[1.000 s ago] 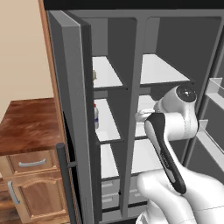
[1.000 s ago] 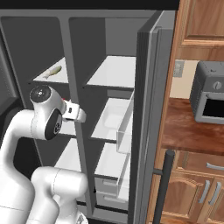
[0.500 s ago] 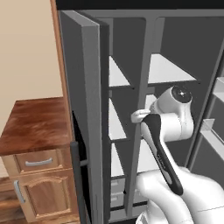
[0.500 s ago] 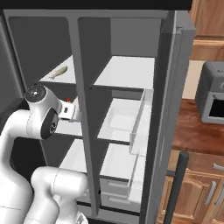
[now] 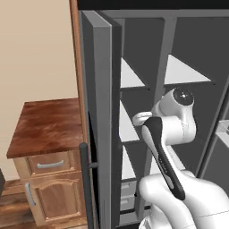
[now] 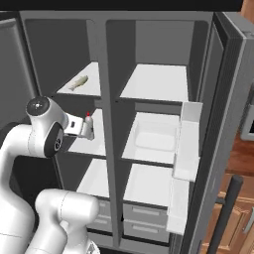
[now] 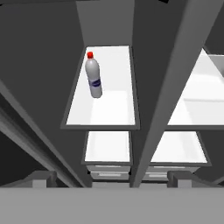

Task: Pick up the frozen fish from the freezer, place it on any shelf in the fridge, and close the fridge and freezer doors when done.

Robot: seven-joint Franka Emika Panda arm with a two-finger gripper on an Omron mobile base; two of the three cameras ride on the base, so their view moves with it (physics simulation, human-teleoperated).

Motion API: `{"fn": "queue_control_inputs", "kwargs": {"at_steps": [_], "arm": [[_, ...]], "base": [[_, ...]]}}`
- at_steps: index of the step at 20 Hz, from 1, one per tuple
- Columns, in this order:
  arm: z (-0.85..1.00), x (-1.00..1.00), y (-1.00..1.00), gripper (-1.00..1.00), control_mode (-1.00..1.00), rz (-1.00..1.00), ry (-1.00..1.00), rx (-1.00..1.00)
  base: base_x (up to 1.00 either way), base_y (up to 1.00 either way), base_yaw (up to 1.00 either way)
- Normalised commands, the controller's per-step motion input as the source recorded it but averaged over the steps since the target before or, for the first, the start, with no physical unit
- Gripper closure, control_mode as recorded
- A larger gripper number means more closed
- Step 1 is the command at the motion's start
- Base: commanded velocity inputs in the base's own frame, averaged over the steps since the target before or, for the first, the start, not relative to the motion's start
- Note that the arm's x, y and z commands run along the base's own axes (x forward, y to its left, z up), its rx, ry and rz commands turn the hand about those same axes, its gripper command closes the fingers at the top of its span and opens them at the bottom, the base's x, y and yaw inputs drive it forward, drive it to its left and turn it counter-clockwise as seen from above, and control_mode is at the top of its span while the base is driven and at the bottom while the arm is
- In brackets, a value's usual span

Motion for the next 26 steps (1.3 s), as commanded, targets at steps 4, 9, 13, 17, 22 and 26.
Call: {"fn": "queue_control_inputs", "kwargs": {"at_steps": [4,9,13,17,22,26], "arm": [[0.00,0.00,0.00,-1.00,1.00,0.00,0.00,0.00],[0.00,0.00,0.00,-1.00,1.00,0.00,0.00,0.00],[0.00,0.00,0.00,-1.00,1.00,0.00,0.00,0.00],[0.37,-0.12,0.00,-1.00,-1.00,-0.02,-0.01,0.04],[0.97,-0.15,0.11,-1.00,-1.00,-0.01,-0.09,0.05],[0.91,0.11,0.18,-1.00,-1.00,0.00,0.00,0.00]], "base": [[0.41,0.00,0.00],[0.60,-0.06,0.00],[0.43,-0.06,0.00],[-0.01,0.00,-0.01],[0.00,0.00,0.00],[0.00,0.00,0.00]]}}
